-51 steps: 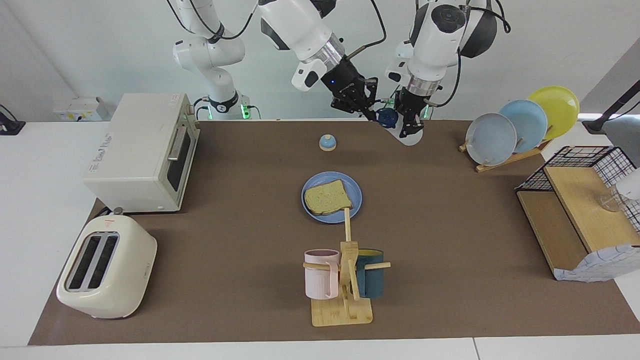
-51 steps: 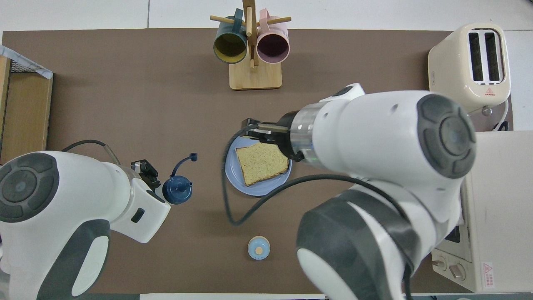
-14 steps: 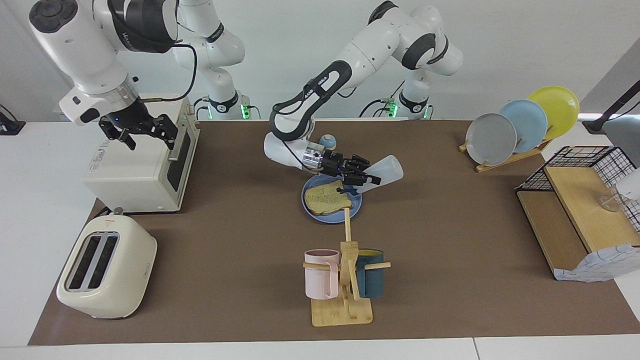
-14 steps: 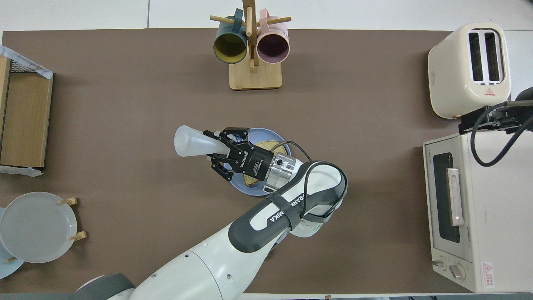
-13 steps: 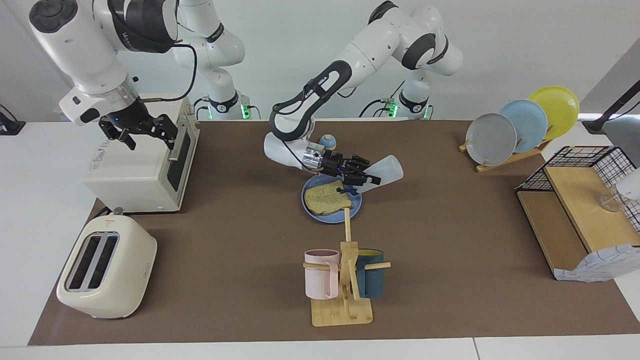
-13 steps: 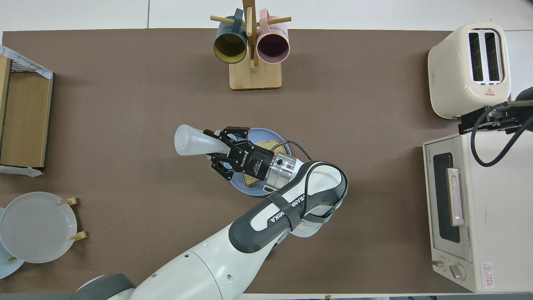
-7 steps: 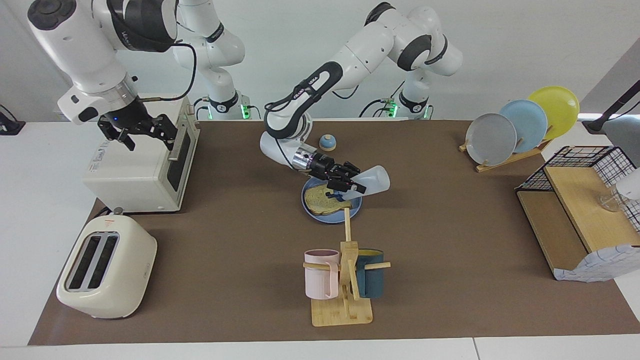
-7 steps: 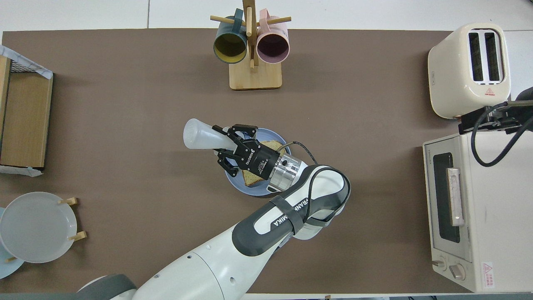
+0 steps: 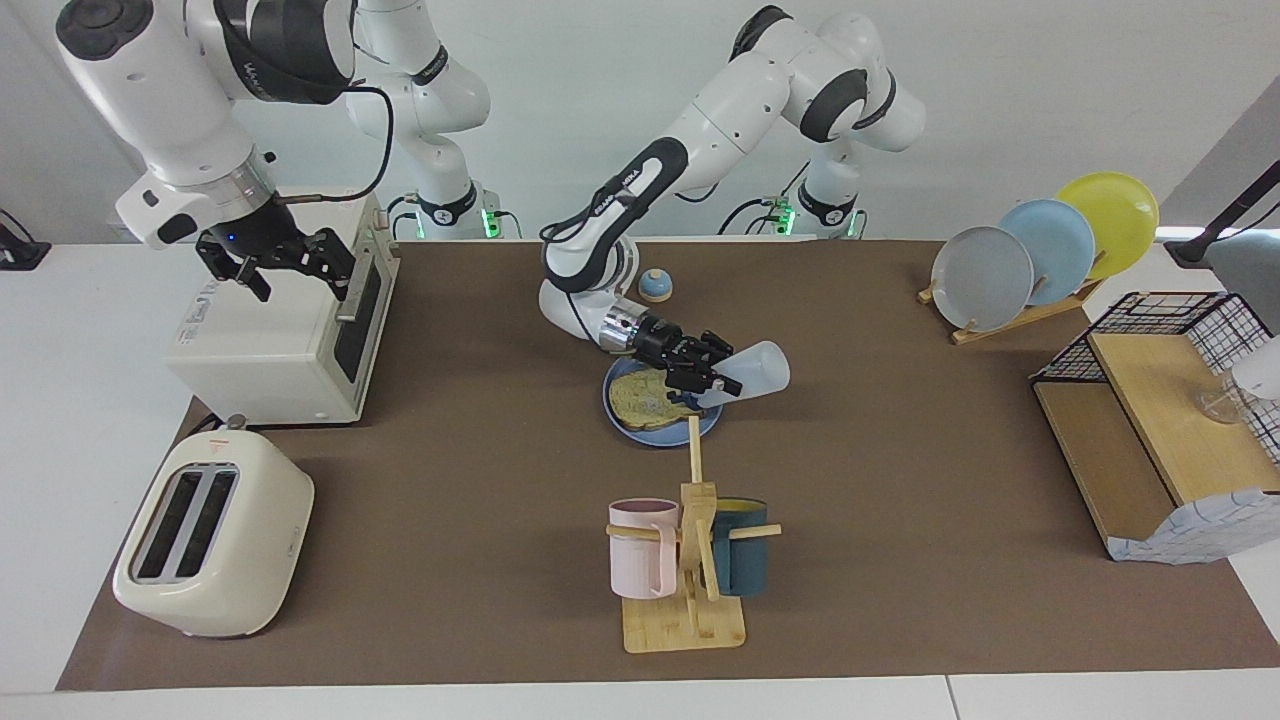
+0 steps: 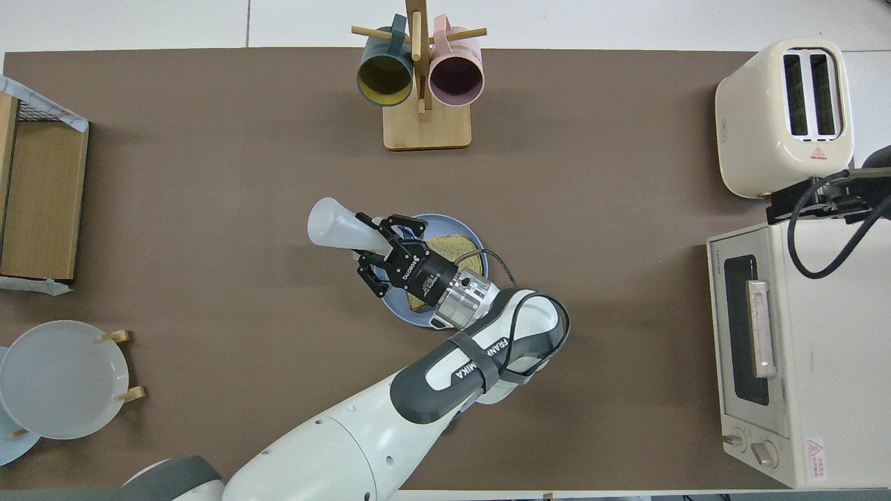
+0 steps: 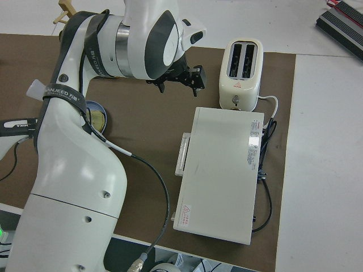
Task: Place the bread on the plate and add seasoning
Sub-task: 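Tilt and squeeze the bottle over the bread with the left gripper, then carry the bottle back toward the mug stand with the left gripper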
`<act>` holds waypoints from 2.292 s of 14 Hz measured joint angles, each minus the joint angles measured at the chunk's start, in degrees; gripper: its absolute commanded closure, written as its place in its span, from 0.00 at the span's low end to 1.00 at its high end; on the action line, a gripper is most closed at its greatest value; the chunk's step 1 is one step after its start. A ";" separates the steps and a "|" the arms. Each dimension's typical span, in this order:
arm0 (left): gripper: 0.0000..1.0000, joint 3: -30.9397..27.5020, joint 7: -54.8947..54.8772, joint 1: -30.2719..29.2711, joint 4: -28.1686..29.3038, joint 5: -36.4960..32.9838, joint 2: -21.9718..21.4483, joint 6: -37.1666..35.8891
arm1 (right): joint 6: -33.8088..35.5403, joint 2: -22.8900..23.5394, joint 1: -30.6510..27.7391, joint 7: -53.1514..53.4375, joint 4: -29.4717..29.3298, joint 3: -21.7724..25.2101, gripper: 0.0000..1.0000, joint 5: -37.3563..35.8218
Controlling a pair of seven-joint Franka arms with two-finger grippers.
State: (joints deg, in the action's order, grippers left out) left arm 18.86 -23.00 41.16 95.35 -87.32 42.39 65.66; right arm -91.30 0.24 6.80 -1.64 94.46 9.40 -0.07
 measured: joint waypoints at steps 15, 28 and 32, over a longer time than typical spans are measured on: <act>1.00 0.03 0.28 4.76 -1.95 2.24 -1.58 1.17 | 0.00 0.00 0.00 0.00 0.00 0.00 0.00 0.00; 1.00 0.30 5.60 1.36 -2.23 9.16 -6.60 8.90 | 0.00 0.00 0.00 0.00 0.00 0.00 0.00 0.00; 1.00 -0.01 6.79 -4.99 -1.95 21.46 -18.33 17.13 | 0.00 0.00 0.00 0.00 0.00 0.00 0.00 0.00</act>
State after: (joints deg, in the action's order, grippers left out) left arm 18.85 -16.21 36.17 93.40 -65.86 24.06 82.79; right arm -91.30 0.24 6.80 -1.64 94.46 9.40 -0.06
